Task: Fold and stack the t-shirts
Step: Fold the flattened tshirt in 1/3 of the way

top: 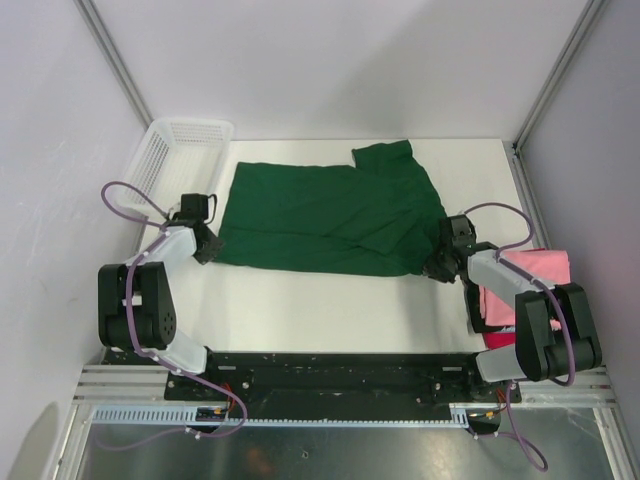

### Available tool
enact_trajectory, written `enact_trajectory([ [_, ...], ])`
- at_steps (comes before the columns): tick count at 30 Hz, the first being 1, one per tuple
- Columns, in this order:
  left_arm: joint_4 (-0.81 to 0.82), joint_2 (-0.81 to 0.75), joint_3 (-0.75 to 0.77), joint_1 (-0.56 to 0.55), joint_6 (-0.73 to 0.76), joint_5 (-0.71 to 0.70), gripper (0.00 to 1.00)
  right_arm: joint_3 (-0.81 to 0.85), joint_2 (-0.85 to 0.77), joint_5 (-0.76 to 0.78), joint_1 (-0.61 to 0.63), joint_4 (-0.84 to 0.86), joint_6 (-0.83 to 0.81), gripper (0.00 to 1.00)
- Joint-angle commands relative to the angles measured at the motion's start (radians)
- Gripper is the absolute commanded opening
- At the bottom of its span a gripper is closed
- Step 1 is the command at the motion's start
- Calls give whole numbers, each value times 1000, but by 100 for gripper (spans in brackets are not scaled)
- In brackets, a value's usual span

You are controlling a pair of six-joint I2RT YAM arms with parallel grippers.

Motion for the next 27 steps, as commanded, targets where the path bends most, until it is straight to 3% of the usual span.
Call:
enact_trajectory([
  [1,-2,-23,3,13,11,-30,0,40,7,40,6,39,13,21],
  [13,-2,-17,0,14,14,-30,0,41,5,60,18,90,22,22],
  [17,-1,-16,0,15,13,-29,0,50,17,67,18,88,15,13],
  [20,-2,-19,1,15,15,-34,0,90,8,111,18,7,-9,2],
  [27,-5,-29,-6,16,14,-37,0,178,-79,191,-12,-183,-94,0],
])
